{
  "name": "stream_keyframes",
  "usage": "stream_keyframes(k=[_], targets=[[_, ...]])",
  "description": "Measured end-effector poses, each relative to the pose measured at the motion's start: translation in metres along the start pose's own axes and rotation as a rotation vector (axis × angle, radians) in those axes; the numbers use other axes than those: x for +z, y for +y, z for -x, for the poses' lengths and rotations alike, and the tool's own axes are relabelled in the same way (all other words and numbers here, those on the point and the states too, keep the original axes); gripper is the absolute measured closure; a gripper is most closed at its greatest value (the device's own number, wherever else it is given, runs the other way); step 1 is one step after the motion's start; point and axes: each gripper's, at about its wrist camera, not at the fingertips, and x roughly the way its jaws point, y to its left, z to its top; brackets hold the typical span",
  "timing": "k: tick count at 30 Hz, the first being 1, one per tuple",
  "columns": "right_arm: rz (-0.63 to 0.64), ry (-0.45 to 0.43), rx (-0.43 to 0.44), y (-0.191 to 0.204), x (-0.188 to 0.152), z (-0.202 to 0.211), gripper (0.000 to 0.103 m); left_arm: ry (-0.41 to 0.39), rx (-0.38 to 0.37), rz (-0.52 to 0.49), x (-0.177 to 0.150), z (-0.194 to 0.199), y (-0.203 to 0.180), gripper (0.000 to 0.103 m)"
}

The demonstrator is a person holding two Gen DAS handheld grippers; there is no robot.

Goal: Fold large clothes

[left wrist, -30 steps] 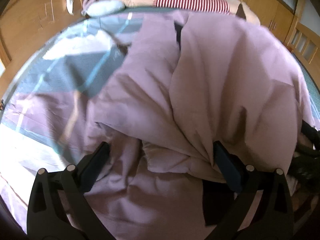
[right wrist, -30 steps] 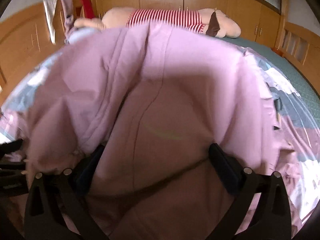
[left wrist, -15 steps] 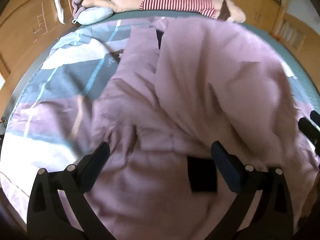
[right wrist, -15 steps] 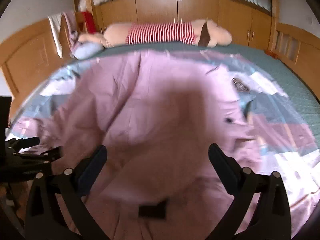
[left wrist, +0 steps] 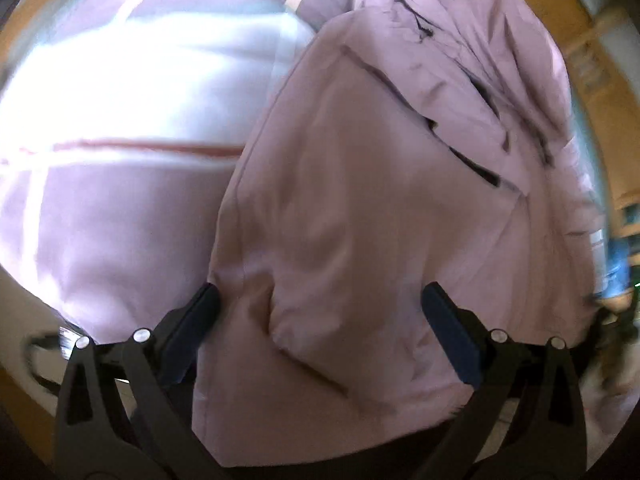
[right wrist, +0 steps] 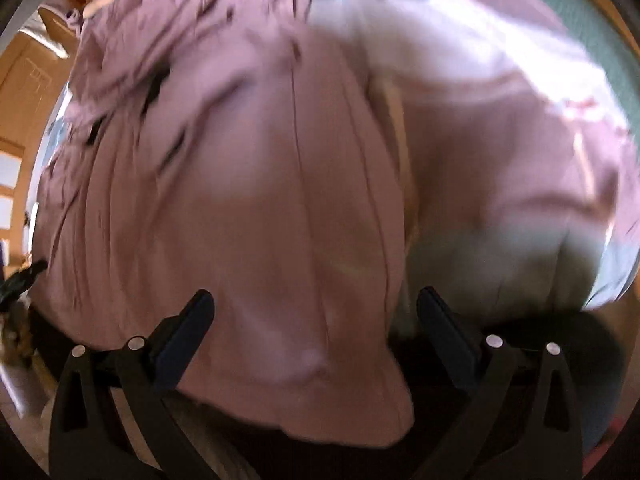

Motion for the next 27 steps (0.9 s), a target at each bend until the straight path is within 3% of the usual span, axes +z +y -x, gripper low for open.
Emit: stream_keyframes(k=[2,3,4,5,6,7,8,9,12,15,19,21,23,26,27], targets=[[-0.029,0.066,0.045,-0.005,-0.010,-0.017,0.001,0.002,-0.049,0.038,0.000,0.004,0.008,0.003],[-0.025,0.070,0.060,-0.003,-0.012,-0.020,0.001,0.008,-0.049,0.037,-0.001,0.004,0.009,0.009],[-0.003,0.053,0.059,0.002,-0.018,-0.021,0.002,0.019,-0.041,0.031,-0.003,0.003,0.008,0.022],[0.023,0.050,0.085,0.007,-0.022,-0.019,0.022,0.027,-0.030,0.028,-0.005,0.003,0.008,0.031],[0.018,0.044,0.133,0.008,-0.023,-0.014,0.038,0.026,-0.044,0.022,-0.003,0.005,0.008,0.046],[0.003,0.041,0.173,0.008,-0.022,-0.009,0.062,0.021,-0.086,0.017,-0.005,0.012,0.008,0.060],[-0.022,0.040,0.251,0.007,-0.019,0.001,0.082,0.017,-0.112,0.018,-0.007,0.017,0.006,0.063],[-0.014,0.023,0.314,0.011,-0.017,0.015,0.087,0.011,-0.145,0.018,-0.009,0.023,0.004,0.070],[0.069,-0.084,0.484,0.031,-0.004,0.060,0.091,-0.034,-0.282,0.002,-0.001,0.044,0.000,0.080],[0.126,-0.214,0.643,0.054,0.023,0.104,0.092,-0.133,-0.482,0.007,0.017,0.075,-0.006,0.081],[0.091,-0.417,0.775,0.068,0.085,0.148,0.092,-0.257,-0.597,0.009,0.060,0.111,-0.017,0.081],[0.036,-0.518,0.780,0.066,0.129,0.159,0.093,-0.317,-0.625,0.024,0.100,0.126,-0.023,0.081],[-0.051,-0.569,0.780,0.054,0.175,0.162,0.093,-0.327,-0.662,0.081,0.158,0.130,-0.029,0.081],[-0.222,-0.590,0.777,0.042,0.252,0.142,0.093,-0.352,-0.605,0.146,0.249,0.124,-0.042,0.081],[-0.282,-0.588,0.739,0.039,0.283,0.126,0.093,-0.349,-0.590,0.167,0.280,0.116,-0.043,0.081]])
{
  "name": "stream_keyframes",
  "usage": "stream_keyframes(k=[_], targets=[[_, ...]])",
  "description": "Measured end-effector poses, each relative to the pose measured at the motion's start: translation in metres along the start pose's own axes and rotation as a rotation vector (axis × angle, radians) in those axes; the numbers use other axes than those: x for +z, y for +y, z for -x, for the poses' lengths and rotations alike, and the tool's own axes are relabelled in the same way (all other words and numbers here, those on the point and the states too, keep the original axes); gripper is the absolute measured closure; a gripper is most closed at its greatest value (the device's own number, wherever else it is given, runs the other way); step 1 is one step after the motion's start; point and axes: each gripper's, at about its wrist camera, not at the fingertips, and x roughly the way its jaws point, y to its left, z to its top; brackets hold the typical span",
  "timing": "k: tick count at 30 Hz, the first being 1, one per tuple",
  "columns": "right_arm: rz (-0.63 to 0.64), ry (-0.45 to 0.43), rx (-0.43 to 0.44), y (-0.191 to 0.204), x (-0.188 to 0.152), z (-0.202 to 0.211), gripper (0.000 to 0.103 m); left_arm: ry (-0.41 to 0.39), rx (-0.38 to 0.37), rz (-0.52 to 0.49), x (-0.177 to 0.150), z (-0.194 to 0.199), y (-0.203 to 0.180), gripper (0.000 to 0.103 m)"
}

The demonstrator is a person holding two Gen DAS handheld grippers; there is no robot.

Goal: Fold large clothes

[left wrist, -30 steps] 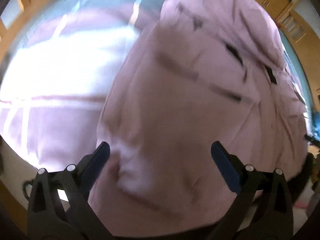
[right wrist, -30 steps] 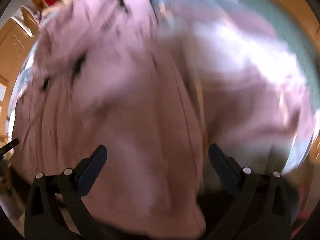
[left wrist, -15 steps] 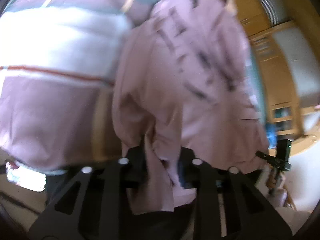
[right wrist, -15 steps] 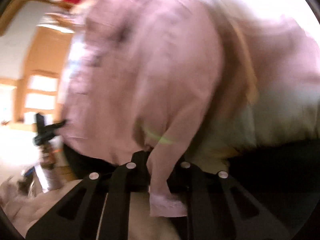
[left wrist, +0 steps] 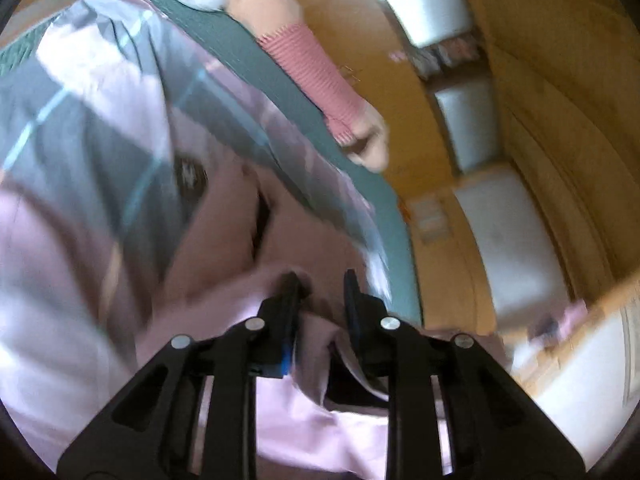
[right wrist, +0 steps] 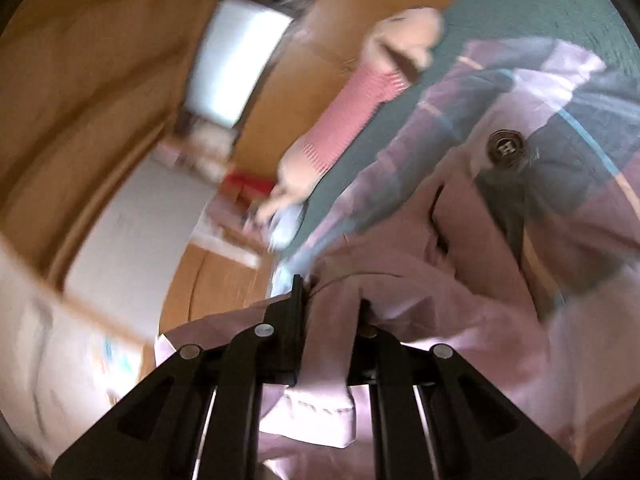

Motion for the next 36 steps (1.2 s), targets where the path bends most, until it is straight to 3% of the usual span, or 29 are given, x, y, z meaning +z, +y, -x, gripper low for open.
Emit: stream_keyframes(k=[1,2,4,6,8,9,10,11,13,14,15,16,18,20,21,22,24,27,29,32,34,36], targets=[[-0.013,-0.007,-0.058,-0.007,0.010,-0.019,0.093,-0.012,0.017,0.011,0.016,-0.014,0.003,0.081],[-0.036,-0.009,-0.123,-0.021,0.019,-0.041,0.093,-0.054,0.090,0.039,0.039,-0.032,0.014,0.081],[-0.166,0.008,-0.205,-0.061,0.027,-0.079,0.091,-0.084,0.187,0.123,0.054,-0.055,0.038,0.084],[-0.268,0.027,-0.191,-0.098,0.020,-0.092,0.084,-0.091,0.191,0.227,0.042,-0.069,0.067,0.083],[-0.320,0.032,-0.145,-0.118,0.014,-0.097,0.083,-0.045,0.181,0.194,0.017,-0.076,0.070,0.076],[-0.330,0.052,-0.109,-0.125,0.012,-0.097,0.080,-0.028,0.208,0.159,0.004,-0.077,0.066,0.064],[-0.342,0.069,-0.080,-0.128,0.011,-0.093,0.079,-0.029,0.243,0.127,-0.011,-0.074,0.061,0.044],[-0.355,0.076,-0.052,-0.130,0.015,-0.087,0.074,-0.049,0.270,0.077,-0.030,-0.071,0.050,0.037],[-0.325,0.031,-0.026,-0.119,0.027,-0.065,0.051,-0.061,0.259,-0.032,-0.055,-0.065,0.031,0.028],[-0.276,-0.019,-0.036,-0.107,0.031,-0.051,0.019,-0.079,0.266,-0.105,-0.071,-0.063,0.017,0.027],[-0.217,-0.086,-0.066,-0.094,0.036,-0.034,0.001,-0.101,0.281,-0.161,-0.083,-0.062,0.007,0.021],[-0.141,-0.170,-0.113,-0.076,0.043,-0.016,0.001,-0.121,0.299,-0.216,-0.094,-0.064,-0.002,0.019],[0.022,-0.186,-0.176,-0.037,0.039,0.003,0.001,-0.123,0.335,-0.345,-0.117,-0.077,-0.018,0.019],[0.191,-0.137,-0.267,-0.004,0.022,-0.005,0.001,-0.141,0.434,-0.431,-0.130,-0.095,-0.031,0.050],[0.292,-0.101,-0.309,0.016,0.006,-0.012,0.003,-0.158,0.479,-0.468,-0.137,-0.099,-0.035,0.075],[0.425,-0.049,-0.347,0.041,-0.021,-0.024,0.007,-0.177,0.495,-0.498,-0.141,-0.104,-0.042,0.078],[0.609,0.044,-0.374,0.072,-0.067,-0.053,0.024,-0.186,0.490,-0.538,-0.149,-0.115,-0.050,0.078],[0.881,0.194,-0.399,0.108,-0.144,-0.120,0.028,-0.170,0.555,-0.583,-0.147,-0.135,-0.053,0.078],[1.000,0.219,-0.424,0.120,-0.174,-0.158,0.028,-0.153,0.567,-0.558,-0.136,-0.145,-0.043,0.078],[1.077,0.203,-0.531,0.123,-0.181,-0.218,0.028,-0.129,0.621,-0.535,-0.118,-0.160,-0.025,0.078],[1.019,0.195,-0.580,0.108,-0.154,-0.260,0.027,-0.123,0.670,-0.533,-0.109,-0.167,-0.015,0.078],[0.933,0.188,-0.582,0.094,-0.127,-0.286,0.026,-0.127,0.660,-0.519,-0.096,-0.171,-0.003,0.078]])
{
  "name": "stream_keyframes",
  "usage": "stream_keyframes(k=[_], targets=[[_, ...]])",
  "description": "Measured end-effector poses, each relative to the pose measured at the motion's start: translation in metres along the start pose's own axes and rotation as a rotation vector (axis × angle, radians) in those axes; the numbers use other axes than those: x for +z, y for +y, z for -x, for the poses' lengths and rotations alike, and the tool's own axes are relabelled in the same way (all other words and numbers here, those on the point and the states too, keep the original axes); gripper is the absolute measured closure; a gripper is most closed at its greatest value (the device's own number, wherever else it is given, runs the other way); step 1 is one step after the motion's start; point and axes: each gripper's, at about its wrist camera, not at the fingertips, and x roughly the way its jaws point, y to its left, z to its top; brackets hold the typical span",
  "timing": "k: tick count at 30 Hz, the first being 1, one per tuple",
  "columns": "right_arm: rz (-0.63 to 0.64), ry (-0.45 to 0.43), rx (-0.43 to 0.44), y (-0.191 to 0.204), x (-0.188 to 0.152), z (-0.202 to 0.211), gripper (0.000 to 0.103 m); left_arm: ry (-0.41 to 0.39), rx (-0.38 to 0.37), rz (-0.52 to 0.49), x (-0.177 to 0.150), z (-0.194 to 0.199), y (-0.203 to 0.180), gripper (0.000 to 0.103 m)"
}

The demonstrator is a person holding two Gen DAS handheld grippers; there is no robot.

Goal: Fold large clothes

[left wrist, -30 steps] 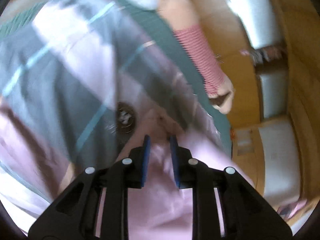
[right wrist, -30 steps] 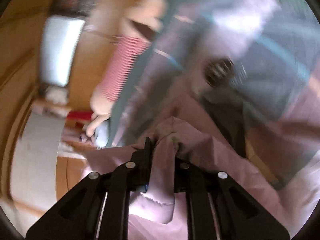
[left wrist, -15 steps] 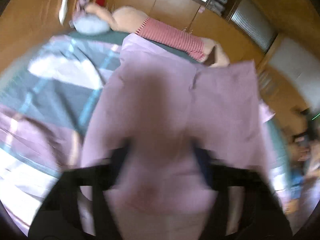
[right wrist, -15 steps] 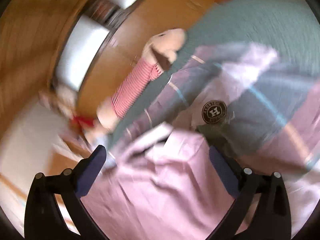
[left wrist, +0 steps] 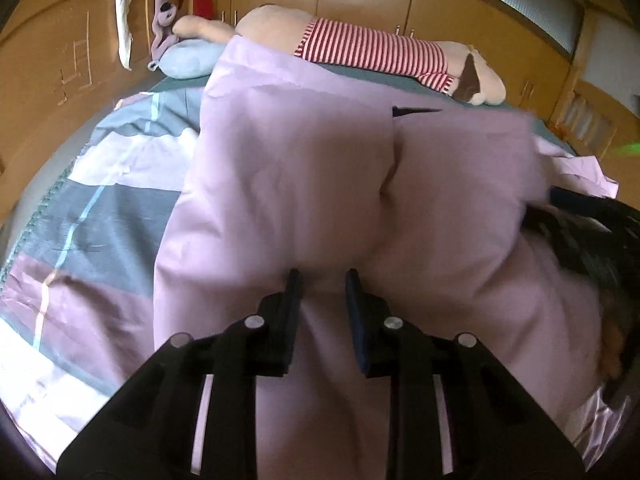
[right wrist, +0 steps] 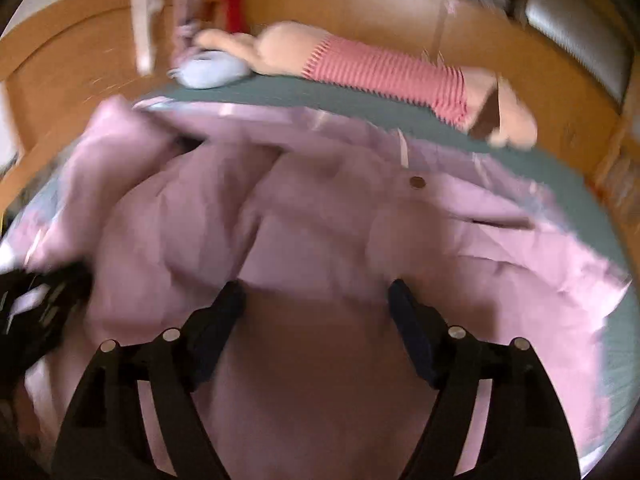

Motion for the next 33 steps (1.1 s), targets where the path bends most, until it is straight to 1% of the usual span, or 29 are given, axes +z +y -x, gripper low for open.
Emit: stream_keyframes(k=[2,4,6,7,8,9,10,11,12,13,14,16,18,19,20,21,22,23,24,25,26,28,29,30,31,32,33], targets=[[-0.065,0.005,0.003,-0.013,0.012,-0.022,0.026,0.003,-0.019,0.017,0.003,-0.008,0.011,0.078],[-0.064,0.013,0.004,-0.011,0.018,-0.030,0.024,0.021,-0.042,0.051,0.003,-0.013,0.021,0.078],[-0.053,0.006,0.011,-0.008,0.021,-0.028,0.024,0.041,-0.059,0.073,0.004,-0.018,0.030,0.078],[-0.061,-0.010,0.028,-0.013,0.020,-0.020,0.025,0.045,-0.059,0.082,0.003,-0.018,0.032,0.078],[-0.080,-0.039,0.021,-0.022,0.017,-0.012,0.030,0.051,-0.056,0.102,0.003,-0.020,0.036,0.078],[-0.112,-0.075,-0.013,-0.038,0.015,-0.002,0.031,0.054,-0.055,0.113,0.003,-0.021,0.041,0.079],[-0.175,-0.120,-0.089,-0.065,0.009,0.009,0.031,0.058,-0.054,0.119,0.003,-0.021,0.043,0.079],[-0.233,-0.138,-0.137,-0.090,0.001,0.017,0.031,0.059,-0.055,0.121,0.002,-0.020,0.044,0.079],[-0.322,-0.133,-0.186,-0.129,-0.011,0.024,0.030,0.058,-0.058,0.122,0.001,-0.021,0.046,0.079],[-0.378,-0.110,-0.254,-0.156,-0.021,0.027,0.029,0.059,-0.060,0.123,0.001,-0.020,0.046,0.079],[-0.448,-0.095,-0.309,-0.191,-0.033,0.031,0.028,0.060,-0.059,0.125,0.001,-0.021,0.047,0.079],[-0.582,-0.030,-0.503,-0.252,-0.058,0.038,0.028,0.060,-0.053,0.129,0.001,-0.021,0.048,0.079],[-0.644,0.023,-0.591,-0.286,-0.073,0.046,0.028,0.056,-0.031,0.122,0.002,-0.017,0.047,0.079],[-0.664,0.012,-0.594,-0.298,-0.077,0.058,0.029,0.050,-0.012,0.112,0.003,-0.014,0.045,0.079],[-0.653,-0.043,-0.558,-0.296,-0.077,0.074,0.029,0.031,0.006,0.107,0.004,-0.006,0.042,0.076],[-0.607,-0.090,-0.522,-0.283,-0.073,0.088,0.029,0.006,0.004,0.108,0.005,0.001,0.040,0.059],[-0.559,-0.112,-0.489,-0.268,-0.068,0.095,0.029,-0.040,-0.002,0.102,0.006,0.013,0.036,0.037],[-0.503,-0.129,-0.429,-0.246,-0.062,0.100,0.029,-0.084,0.004,0.080,0.007,0.023,0.029,0.030],[-0.453,-0.142,-0.359,-0.222,-0.058,0.105,0.028,-0.111,0.014,0.047,0.008,0.030,0.021,0.027],[-0.386,-0.151,-0.266,-0.186,-0.055,0.108,0.027,-0.118,0.015,0.016,0.008,0.033,0.013,0.027],[-0.335,-0.150,-0.211,-0.159,-0.054,0.109,0.022,-0.114,-0.003,-0.013,0.007,0.035,0.005,0.027],[-0.200,-0.145,-0.112,-0.094,-0.055,0.107,0.020,-0.098,-0.034,-0.038,0.003,0.033,-0.003,0.027],[-0.138,-0.125,-0.066,-0.066,-0.058,0.101,0.019,-0.076,-0.036,-0.060,0.001,0.029,-0.008,0.027],[-0.104,-0.089,-0.020,-0.046,-0.062,0.091,0.018,-0.059,-0.023,-0.074,0.000,0.024,-0.010,0.026],[-0.097,-0.058,0.002,-0.036,-0.064,0.083,0.018,-0.037,0.001,-0.087,-0.002,0.017,-0.009,0.023],[-0.096,-0.022,0.006,-0.032,-0.068,0.073,0.018,-0.005,0.032,-0.085,-0.005,0.007,-0.004,0.021],[-0.088,-0.001,-0.012,-0.035,-0.076,0.064,0.018,0.015,0.043,-0.069,-0.005,0.001,0.003,0.018]])
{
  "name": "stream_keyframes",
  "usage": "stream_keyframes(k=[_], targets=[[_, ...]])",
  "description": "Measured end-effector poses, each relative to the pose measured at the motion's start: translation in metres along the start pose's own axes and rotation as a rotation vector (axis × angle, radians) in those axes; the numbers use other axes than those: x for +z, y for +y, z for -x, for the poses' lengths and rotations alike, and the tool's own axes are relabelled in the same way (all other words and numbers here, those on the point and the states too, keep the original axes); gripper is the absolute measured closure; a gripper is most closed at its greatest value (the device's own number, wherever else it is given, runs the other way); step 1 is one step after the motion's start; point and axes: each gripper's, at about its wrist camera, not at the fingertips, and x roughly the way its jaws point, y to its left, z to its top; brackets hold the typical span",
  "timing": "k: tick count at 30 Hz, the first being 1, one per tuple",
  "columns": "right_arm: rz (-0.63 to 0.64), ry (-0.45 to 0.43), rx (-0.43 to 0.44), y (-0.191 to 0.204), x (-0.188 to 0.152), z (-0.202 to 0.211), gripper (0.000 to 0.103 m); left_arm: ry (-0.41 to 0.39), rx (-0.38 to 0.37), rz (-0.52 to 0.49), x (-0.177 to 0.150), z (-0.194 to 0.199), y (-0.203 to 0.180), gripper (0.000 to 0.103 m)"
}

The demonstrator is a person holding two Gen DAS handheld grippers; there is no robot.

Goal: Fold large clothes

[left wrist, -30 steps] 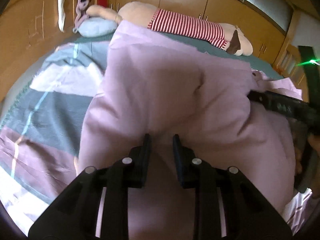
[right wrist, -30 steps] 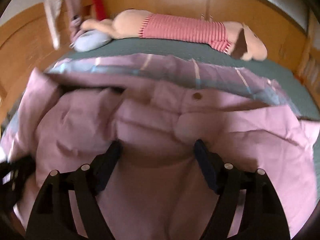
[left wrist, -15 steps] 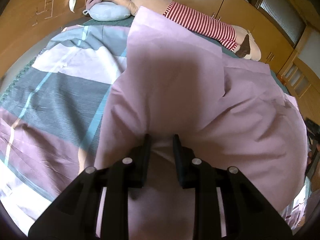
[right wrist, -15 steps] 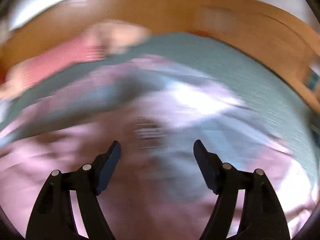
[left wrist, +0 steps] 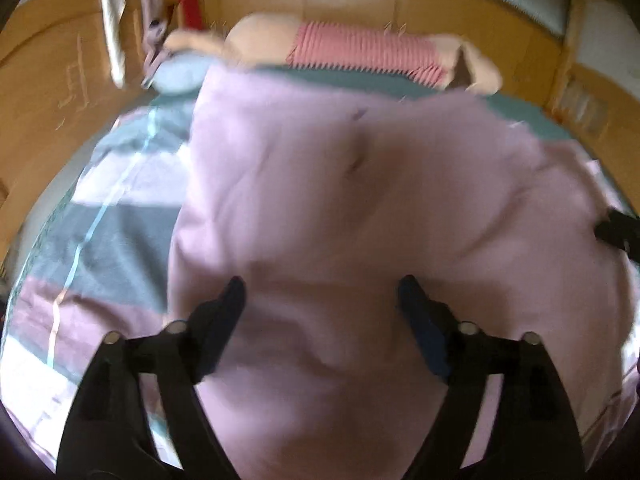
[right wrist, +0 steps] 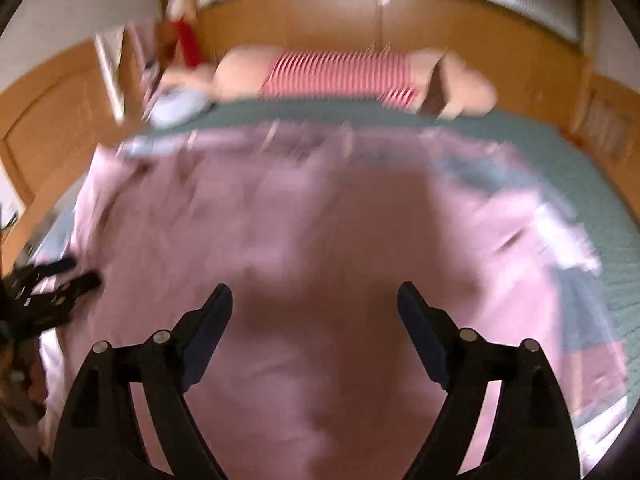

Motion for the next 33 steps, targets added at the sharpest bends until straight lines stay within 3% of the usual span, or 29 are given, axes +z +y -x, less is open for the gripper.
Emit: stream_keyframes(k=[2,4,6,8,10,12,15,17,19,21,24,29,33], targets=[[-0.007,-0.018,-0.076,-0.019,-0.008,-0.001,0.016,0.029,0.015,0.051,0.000,-0.006,0.018,0.018],[-0.149,-0.017,-0.170,-0.075,-0.022,0.000,0.002,0.036,0.083,0.079,0.004,-0.006,0.031,0.019],[-0.323,0.039,-0.250,-0.143,-0.037,-0.009,0.001,0.056,0.161,0.133,0.005,-0.007,0.050,0.018],[-0.437,0.083,-0.319,-0.183,-0.048,-0.011,0.001,0.077,0.082,0.196,0.004,-0.009,0.063,0.020],[-0.482,0.071,-0.354,-0.196,-0.049,0.003,0.001,0.062,0.060,0.212,0.004,0.000,0.066,0.027],[-0.441,0.002,-0.351,-0.176,-0.041,0.020,0.002,-0.009,0.038,0.182,0.004,0.019,0.057,0.027],[-0.331,-0.099,-0.244,-0.114,-0.024,0.038,0.002,-0.081,-0.030,0.114,0.001,0.043,0.034,0.025],[-0.275,-0.085,-0.157,-0.079,-0.019,0.032,0.002,-0.060,-0.051,0.058,-0.004,0.042,0.016,0.024],[-0.244,0.013,-0.111,-0.058,-0.013,0.002,0.002,0.014,-0.015,-0.003,-0.013,0.021,0.003,0.022],[-0.244,0.084,-0.144,-0.048,-0.012,-0.019,0.001,0.051,-0.011,-0.003,-0.019,0.005,0.006,0.018],[-0.274,0.021,-0.154,-0.035,-0.010,0.003,0.001,0.029,-0.042,0.032,-0.019,0.017,0.009,0.020],[-0.219,-0.098,-0.164,0.000,-0.038,0.070,0.001,-0.099,-0.045,0.030,-0.022,0.081,-0.007,0.019],[-0.175,-0.165,-0.153,0.017,-0.061,0.108,0.001,-0.219,-0.066,-0.033,-0.032,0.145,-0.042,0.006]])
